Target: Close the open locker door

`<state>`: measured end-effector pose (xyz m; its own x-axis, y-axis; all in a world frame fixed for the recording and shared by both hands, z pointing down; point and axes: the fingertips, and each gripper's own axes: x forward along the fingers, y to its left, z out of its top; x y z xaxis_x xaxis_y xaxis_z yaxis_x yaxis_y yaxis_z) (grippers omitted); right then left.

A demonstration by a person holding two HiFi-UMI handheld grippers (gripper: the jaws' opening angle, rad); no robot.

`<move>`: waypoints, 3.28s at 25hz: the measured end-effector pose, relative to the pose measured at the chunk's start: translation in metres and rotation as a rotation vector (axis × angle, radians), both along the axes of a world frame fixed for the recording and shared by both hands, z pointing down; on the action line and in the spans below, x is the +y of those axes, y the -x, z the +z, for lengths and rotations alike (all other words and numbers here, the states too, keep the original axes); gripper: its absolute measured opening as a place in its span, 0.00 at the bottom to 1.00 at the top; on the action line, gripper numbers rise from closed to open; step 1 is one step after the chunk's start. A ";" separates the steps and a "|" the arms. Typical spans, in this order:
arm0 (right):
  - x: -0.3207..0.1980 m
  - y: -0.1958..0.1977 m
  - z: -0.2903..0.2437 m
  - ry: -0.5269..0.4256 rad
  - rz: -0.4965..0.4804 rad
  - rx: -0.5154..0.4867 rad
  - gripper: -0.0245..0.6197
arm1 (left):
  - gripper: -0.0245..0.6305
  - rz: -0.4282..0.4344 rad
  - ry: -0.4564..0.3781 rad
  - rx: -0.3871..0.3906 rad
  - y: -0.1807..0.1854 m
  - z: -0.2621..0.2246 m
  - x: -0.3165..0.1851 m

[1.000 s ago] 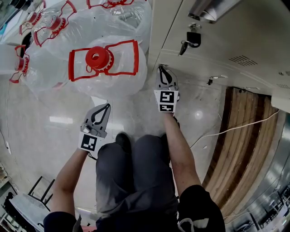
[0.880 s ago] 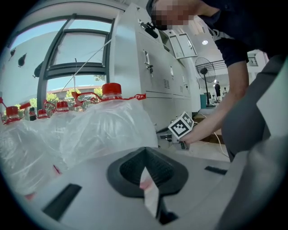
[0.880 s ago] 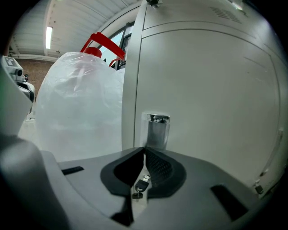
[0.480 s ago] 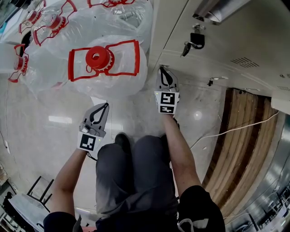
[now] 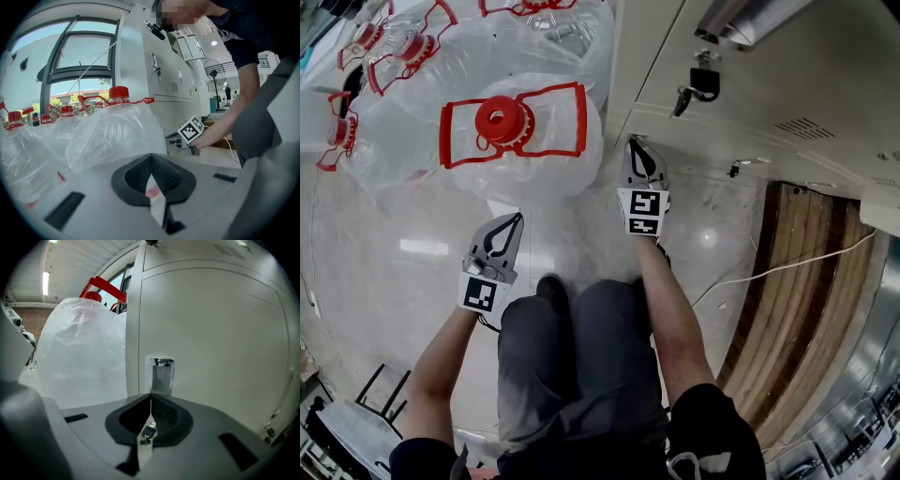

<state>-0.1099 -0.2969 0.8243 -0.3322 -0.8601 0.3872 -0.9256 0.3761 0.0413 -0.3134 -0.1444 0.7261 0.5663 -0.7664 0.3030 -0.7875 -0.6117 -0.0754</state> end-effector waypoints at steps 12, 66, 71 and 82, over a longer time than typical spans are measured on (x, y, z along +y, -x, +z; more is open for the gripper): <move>0.001 -0.008 0.003 0.007 -0.001 0.032 0.02 | 0.04 0.197 -0.097 -0.252 -0.006 0.000 0.006; 0.165 -0.003 -0.516 -0.147 -0.192 -0.149 0.03 | 0.04 -0.159 -0.090 0.080 -0.026 -0.442 0.027; 0.184 -0.009 -0.587 -0.164 -0.200 -0.151 0.03 | 0.04 -0.177 -0.092 0.103 -0.028 -0.506 0.040; 0.207 -0.050 -0.702 -0.131 -0.154 -0.180 0.10 | 0.04 -0.206 -0.128 0.115 -0.035 -0.622 0.057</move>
<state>-0.0599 -0.0897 0.1219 -0.5163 -0.8330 0.1987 -0.8549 0.5152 -0.0616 -0.2787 -0.0878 0.1042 0.4196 -0.8970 0.1389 -0.9022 -0.4290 -0.0450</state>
